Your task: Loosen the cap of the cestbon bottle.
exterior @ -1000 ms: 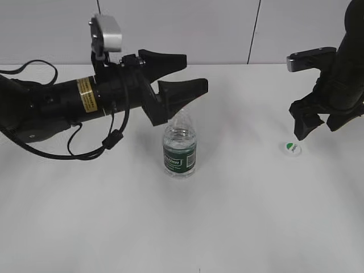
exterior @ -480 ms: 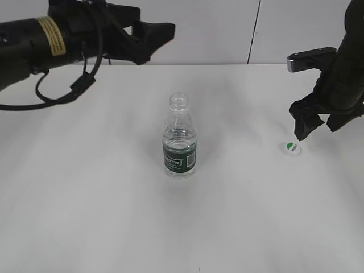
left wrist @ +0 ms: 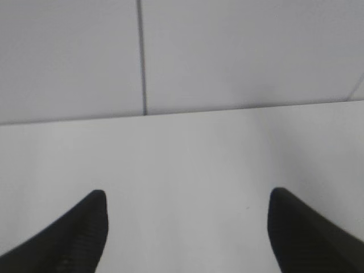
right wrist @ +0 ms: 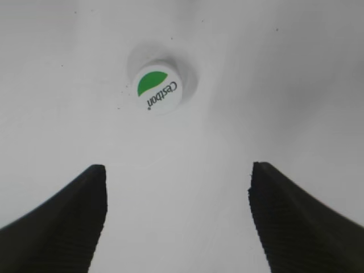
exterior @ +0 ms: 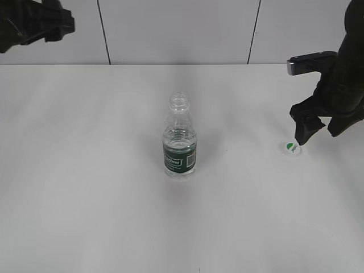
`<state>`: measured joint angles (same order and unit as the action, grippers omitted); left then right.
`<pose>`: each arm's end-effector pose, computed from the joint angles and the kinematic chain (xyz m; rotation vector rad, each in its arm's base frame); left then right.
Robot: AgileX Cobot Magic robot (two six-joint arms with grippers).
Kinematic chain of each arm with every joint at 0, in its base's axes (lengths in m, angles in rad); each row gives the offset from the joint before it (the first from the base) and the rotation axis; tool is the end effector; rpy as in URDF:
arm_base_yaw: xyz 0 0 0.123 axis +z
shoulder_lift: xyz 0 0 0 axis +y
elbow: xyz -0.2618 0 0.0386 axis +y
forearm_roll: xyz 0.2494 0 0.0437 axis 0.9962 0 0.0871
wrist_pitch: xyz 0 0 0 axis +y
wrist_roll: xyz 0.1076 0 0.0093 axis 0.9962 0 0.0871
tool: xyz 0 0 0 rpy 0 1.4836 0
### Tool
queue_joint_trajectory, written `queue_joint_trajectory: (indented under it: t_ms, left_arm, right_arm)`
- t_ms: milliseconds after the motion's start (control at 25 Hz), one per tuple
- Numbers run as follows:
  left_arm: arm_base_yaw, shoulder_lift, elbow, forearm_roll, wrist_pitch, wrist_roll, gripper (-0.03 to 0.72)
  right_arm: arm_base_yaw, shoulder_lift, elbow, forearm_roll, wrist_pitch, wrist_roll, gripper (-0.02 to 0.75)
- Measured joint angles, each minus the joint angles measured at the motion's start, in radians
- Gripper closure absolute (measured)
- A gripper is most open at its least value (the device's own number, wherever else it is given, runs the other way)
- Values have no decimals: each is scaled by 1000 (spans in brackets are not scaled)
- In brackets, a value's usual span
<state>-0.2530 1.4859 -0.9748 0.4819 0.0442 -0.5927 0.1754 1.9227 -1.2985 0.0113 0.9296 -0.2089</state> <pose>0.3411 -0.0859 0.2549 0.1316 2.0358 -0.2079 0.3597 0.0647 0.1377 -0.5706 2.9831 0.0116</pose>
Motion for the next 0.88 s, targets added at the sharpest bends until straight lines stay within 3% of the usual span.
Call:
queue_joint_trajectory:
  t_ms: [200,360,880]
  left_arm:
    - [56,-7,-112,-19,339,9,174]
    - [100,-7,-187,-44,493,55,214]
    - [322,-8,-221,-401,775,377,241]
  right_arm:
    - [0,0,0,0,9,0,147]
    - [0,0,0,1,9,0,147]
    - [0,0,0,17,9,0,147]
